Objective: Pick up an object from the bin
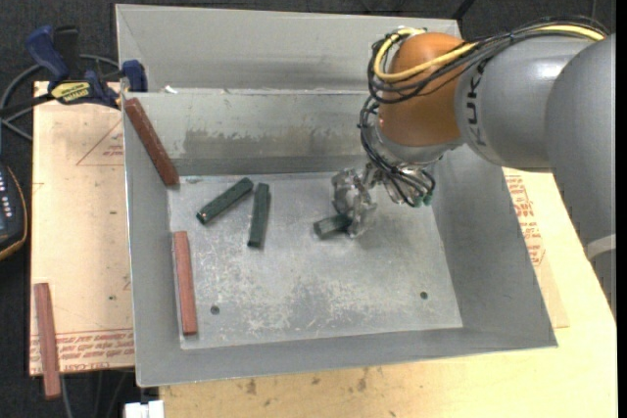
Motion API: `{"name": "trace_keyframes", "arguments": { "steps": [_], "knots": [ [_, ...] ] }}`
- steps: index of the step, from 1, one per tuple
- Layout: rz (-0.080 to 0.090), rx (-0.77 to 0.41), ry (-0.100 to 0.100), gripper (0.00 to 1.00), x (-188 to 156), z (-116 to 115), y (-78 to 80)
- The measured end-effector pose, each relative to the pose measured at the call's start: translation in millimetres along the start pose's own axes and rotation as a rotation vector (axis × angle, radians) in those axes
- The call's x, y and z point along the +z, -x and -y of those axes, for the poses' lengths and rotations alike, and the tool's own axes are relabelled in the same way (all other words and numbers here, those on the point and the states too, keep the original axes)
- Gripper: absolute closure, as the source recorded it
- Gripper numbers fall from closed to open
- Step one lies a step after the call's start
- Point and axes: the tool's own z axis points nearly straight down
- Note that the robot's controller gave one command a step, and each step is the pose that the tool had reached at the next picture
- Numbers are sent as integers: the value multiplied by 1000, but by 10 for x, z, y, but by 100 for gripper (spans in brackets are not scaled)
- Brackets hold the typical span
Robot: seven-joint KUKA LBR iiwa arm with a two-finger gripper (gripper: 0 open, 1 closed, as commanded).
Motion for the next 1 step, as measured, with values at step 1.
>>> {"name": "trace_keyframes", "arguments": {
  "steps": [1],
  "knots": [
    [7, -136, -5, 100, -1438, 421, -195]
  ]
}}
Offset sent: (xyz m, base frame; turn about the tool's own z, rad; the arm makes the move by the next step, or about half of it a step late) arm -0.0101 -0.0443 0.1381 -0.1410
